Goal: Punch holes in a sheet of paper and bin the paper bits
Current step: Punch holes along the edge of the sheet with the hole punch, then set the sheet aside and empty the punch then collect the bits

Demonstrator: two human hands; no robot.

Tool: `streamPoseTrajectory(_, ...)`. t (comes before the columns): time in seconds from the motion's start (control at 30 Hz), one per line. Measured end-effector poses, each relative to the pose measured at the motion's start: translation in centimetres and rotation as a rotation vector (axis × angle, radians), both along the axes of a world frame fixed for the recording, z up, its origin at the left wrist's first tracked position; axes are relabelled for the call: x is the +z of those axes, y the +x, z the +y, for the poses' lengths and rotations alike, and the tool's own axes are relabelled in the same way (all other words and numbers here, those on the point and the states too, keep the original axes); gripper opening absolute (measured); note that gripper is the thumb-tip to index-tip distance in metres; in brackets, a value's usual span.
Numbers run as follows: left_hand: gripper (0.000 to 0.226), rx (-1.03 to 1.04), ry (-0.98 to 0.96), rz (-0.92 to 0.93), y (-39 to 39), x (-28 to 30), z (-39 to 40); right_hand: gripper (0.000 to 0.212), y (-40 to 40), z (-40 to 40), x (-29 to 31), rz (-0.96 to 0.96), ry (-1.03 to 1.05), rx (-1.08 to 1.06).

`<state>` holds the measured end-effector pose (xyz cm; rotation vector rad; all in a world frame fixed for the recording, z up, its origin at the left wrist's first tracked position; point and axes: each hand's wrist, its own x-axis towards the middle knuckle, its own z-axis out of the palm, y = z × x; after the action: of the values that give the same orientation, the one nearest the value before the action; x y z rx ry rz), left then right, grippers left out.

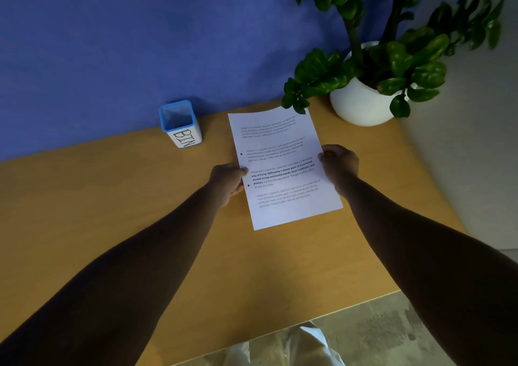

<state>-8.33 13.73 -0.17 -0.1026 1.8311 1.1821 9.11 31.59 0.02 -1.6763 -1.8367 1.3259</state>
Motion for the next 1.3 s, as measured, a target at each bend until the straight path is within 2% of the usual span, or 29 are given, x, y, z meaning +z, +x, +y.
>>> streamPoseTrajectory(0.17,0.006,0.002,0.0,0.003,-0.5,-0.8,2.6,0.023,-0.8,2.6,-0.8,-0.033,0.035,-0.048)
streamPoseTrajectory(0.37,0.004,-0.049,0.001,0.109,-0.6,-2.5,5.1,0.024,-1.6,5.2,-2.0,-0.083,0.073,-0.056)
streamPoseTrajectory(0.6,0.018,-0.009,-0.121,0.194,-0.3,-4.0,6.2,0.029,-2.0,6.8,-3.1,-0.155,0.078,-0.044)
streamPoseTrajectory(0.73,0.011,-0.012,-0.172,0.249,-0.3,-4.0,6.3,0.032,-2.1,6.6,-3.6,-0.183,0.075,-0.065)
streamPoseTrajectory(0.87,0.03,-0.006,-0.265,0.32,-0.3,-3.6,6.3,0.029,-2.0,6.0,-3.8,-0.195,0.079,-0.084)
streamPoseTrajectory(1.13,0.024,-0.02,-0.275,0.388,-0.3,-3.0,4.3,0.033,-1.8,3.6,-3.5,-0.225,0.157,-0.082)
streamPoseTrajectory(1.3,0.021,-0.219,-0.314,0.653,0.5,-2.3,1.3,0.032,-1.8,-0.6,-2.8,-0.243,0.345,0.124)
